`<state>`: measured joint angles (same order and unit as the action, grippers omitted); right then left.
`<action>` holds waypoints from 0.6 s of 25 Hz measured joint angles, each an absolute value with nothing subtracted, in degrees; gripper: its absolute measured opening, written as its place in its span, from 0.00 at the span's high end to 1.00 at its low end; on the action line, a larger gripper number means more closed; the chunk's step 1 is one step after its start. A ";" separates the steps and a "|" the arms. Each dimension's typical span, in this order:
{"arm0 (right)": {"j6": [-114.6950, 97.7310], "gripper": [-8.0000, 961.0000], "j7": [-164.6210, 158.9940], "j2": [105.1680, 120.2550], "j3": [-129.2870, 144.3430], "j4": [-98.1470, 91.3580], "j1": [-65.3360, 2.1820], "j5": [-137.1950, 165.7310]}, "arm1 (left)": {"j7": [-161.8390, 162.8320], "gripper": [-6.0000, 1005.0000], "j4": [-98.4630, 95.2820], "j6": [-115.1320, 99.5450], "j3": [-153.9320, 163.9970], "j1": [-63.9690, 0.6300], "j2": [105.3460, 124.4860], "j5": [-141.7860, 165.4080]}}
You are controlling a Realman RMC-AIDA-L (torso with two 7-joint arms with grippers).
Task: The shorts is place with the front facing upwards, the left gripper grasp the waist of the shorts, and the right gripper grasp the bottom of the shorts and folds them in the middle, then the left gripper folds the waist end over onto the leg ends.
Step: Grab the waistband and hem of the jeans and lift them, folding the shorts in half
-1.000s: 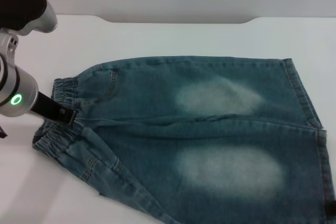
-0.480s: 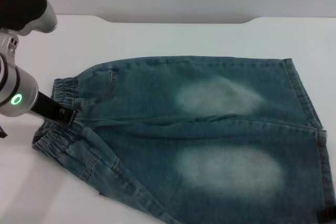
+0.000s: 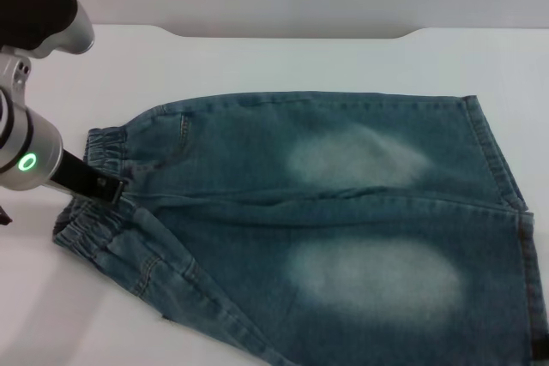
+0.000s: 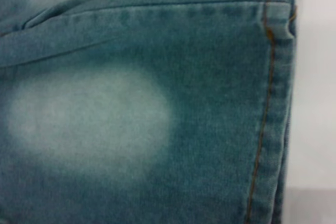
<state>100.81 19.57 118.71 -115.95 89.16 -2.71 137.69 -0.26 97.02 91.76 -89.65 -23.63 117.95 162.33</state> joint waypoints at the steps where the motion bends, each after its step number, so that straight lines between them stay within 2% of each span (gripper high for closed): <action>1: 100.82 0.46 19.60 118.71 -115.93 89.11 -2.72 137.70 | -0.26 0.95 97.02 91.76 -89.65 -23.67 117.95 162.33; 15: 100.52 0.46 20.06 118.85 -115.39 88.18 -2.56 137.81 | -0.63 0.95 96.46 91.80 -89.68 -23.92 117.98 162.34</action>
<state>100.52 20.06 118.85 -115.39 88.18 -2.56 137.81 -0.63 96.46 91.80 -89.68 -23.92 117.98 162.34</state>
